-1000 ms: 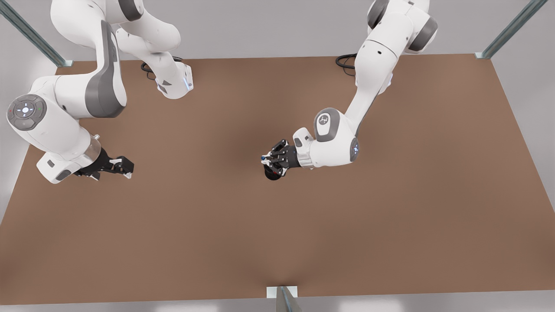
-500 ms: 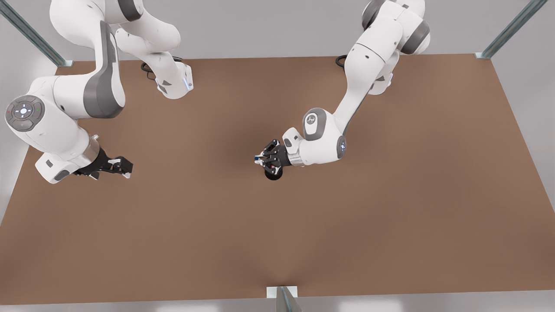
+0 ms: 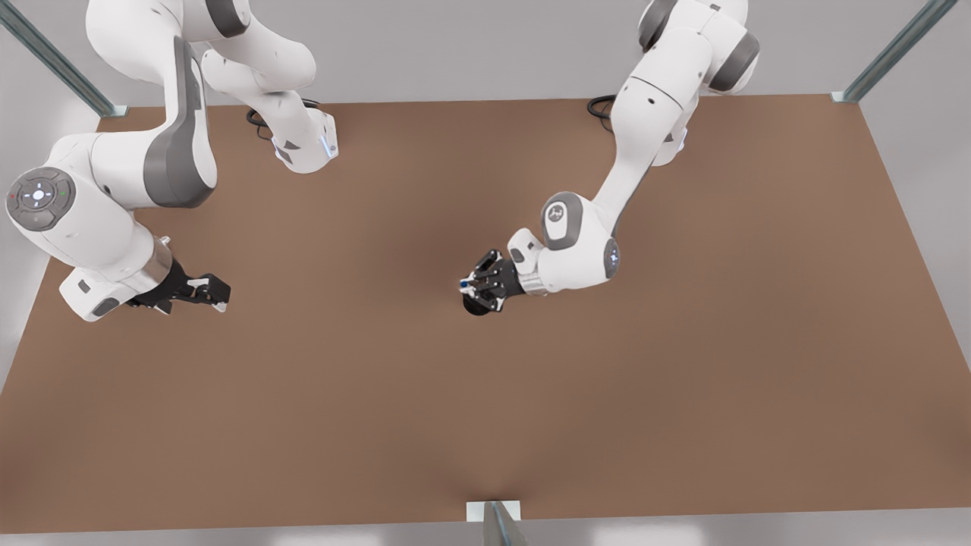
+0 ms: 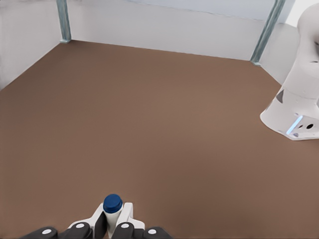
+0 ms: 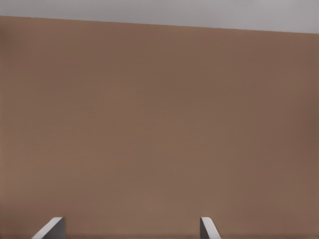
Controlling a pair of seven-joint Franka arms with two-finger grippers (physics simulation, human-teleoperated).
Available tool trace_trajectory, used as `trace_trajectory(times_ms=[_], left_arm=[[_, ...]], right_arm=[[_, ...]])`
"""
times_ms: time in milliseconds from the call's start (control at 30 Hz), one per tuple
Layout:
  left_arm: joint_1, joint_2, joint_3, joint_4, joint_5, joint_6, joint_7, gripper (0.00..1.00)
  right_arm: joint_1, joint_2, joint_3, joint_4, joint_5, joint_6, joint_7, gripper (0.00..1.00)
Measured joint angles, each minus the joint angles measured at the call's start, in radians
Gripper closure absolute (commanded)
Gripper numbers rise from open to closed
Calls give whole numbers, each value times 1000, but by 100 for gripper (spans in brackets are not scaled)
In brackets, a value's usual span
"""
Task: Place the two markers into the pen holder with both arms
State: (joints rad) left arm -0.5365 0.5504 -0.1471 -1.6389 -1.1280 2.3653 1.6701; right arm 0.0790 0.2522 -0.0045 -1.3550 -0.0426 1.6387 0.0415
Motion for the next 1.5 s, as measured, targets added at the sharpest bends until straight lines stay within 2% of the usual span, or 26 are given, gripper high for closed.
trace_trajectory(times_ms=[367,600,1167,1200,1433,1500], left_arm=[[-36,-6,-5,-8,-5,14,11,74],[-37,-39,-5,-63,-4,19,14,74],[-14,-55,1,-88,2,8,30,71],[-13,-55,2,-89,2,6,32,0],[-13,-56,2,-87,2,-7,37,0],[-16,-75,65,-83,43,-20,10,0]], right_arm=[[-2,1,-2,0,1,-1,-9,0],[0,1,-1,2,1,0,-13,0],[5,1,0,4,21,0,-19,0],[6,1,0,4,22,0,-19,0],[3,1,0,4,23,0,-22,0],[4,1,0,5,22,0,-23,0]])
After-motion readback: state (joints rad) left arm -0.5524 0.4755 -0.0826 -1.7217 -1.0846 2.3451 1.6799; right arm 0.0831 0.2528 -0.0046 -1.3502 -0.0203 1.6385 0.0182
